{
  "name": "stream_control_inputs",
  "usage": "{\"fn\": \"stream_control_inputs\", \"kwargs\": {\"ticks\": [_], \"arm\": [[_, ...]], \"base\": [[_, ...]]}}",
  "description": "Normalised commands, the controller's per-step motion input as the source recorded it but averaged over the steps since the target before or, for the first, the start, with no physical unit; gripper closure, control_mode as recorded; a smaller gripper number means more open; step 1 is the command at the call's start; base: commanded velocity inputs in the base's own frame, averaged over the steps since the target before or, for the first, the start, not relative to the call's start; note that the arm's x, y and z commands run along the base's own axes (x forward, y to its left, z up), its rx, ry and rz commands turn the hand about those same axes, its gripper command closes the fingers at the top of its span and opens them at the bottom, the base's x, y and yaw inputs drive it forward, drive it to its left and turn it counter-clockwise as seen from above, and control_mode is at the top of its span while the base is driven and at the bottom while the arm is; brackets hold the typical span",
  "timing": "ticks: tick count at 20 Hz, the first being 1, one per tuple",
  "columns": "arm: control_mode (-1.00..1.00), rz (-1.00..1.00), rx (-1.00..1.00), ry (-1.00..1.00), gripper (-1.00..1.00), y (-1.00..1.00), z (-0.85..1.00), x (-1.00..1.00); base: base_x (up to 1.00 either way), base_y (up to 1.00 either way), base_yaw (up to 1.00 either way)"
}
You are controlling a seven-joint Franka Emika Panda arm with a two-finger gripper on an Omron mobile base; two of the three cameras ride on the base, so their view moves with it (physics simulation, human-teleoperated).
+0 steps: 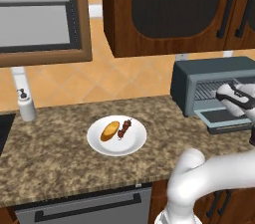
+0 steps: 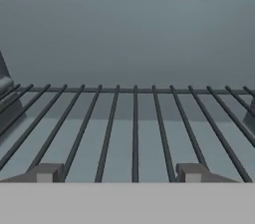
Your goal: Pick up the kebab skewer and baguette bread, and place them inside the toaster oven. Close the toaster oven door and start by setting the timer.
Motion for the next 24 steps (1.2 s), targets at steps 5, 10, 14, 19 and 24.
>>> {"fn": "stream_control_inputs", "kwargs": {"ticks": [5,10,14,19,24], "arm": [[-1.00,0.00,0.01,0.10,-1.00,-0.01,-1.00,-0.81],[-1.00,0.00,0.01,0.12,-1.00,0.00,-0.99,-0.87],[-1.00,0.00,0.00,0.14,-1.00,0.00,-0.98,-0.89],[-1.00,0.00,0.00,0.16,-1.00,0.00,-0.91,-0.85],[-1.00,0.00,0.00,0.17,-1.00,0.00,-0.86,-0.81]], "base": [[0.00,0.00,0.00],[0.00,0.00,0.00],[0.00,0.00,0.00],[0.00,0.00,0.00],[0.00,0.00,0.00]]}}
